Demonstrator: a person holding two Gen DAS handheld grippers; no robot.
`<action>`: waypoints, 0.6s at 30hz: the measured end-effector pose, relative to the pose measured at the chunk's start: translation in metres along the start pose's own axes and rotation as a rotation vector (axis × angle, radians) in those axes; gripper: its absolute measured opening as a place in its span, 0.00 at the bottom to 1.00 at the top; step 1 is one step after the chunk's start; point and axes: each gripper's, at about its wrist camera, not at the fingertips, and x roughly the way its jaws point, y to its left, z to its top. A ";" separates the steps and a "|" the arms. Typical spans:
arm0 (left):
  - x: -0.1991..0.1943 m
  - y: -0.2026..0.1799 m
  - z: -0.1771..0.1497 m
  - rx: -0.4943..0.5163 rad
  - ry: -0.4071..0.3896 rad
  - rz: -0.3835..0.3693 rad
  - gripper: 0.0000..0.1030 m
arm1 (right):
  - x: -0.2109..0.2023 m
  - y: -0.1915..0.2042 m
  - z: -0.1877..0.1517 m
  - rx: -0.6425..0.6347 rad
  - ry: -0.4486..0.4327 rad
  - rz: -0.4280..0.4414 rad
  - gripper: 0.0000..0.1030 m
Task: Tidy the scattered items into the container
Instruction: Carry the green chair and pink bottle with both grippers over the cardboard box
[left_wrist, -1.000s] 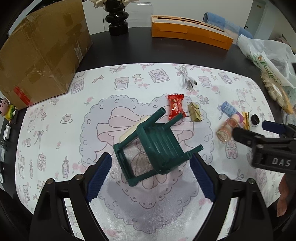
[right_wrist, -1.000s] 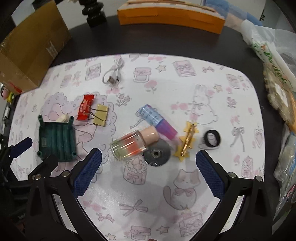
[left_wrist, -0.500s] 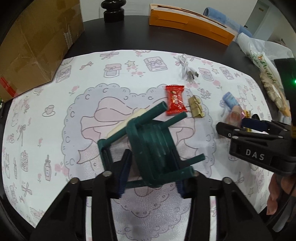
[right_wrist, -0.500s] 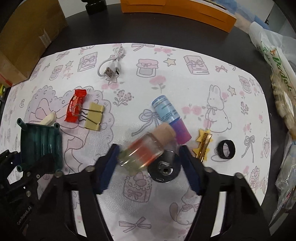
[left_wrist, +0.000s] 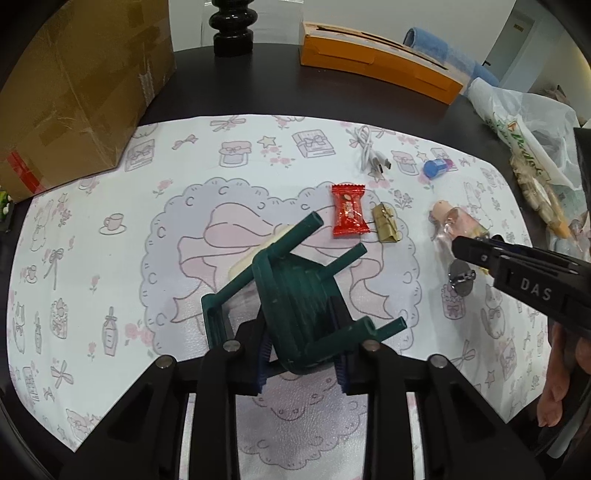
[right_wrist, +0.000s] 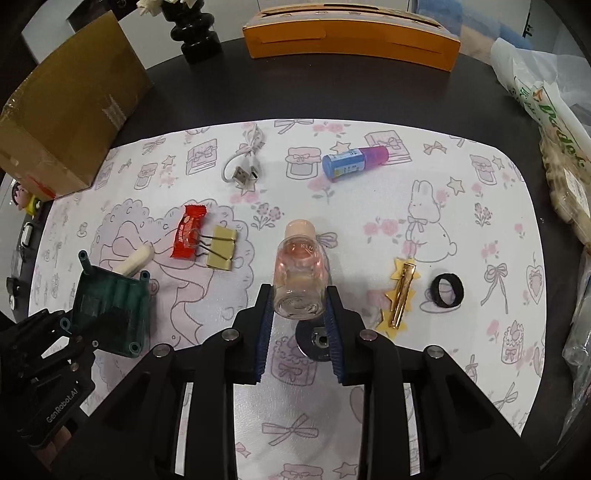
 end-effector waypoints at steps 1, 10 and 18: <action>-0.002 0.000 0.000 0.000 0.000 -0.001 0.27 | -0.002 0.001 -0.001 -0.001 -0.009 0.002 0.27; -0.031 0.005 0.007 -0.003 -0.033 -0.007 0.27 | -0.035 0.004 -0.007 0.017 -0.083 0.031 0.27; -0.058 0.006 0.017 0.003 -0.048 -0.035 0.27 | -0.066 0.026 -0.006 -0.018 -0.108 -0.005 0.27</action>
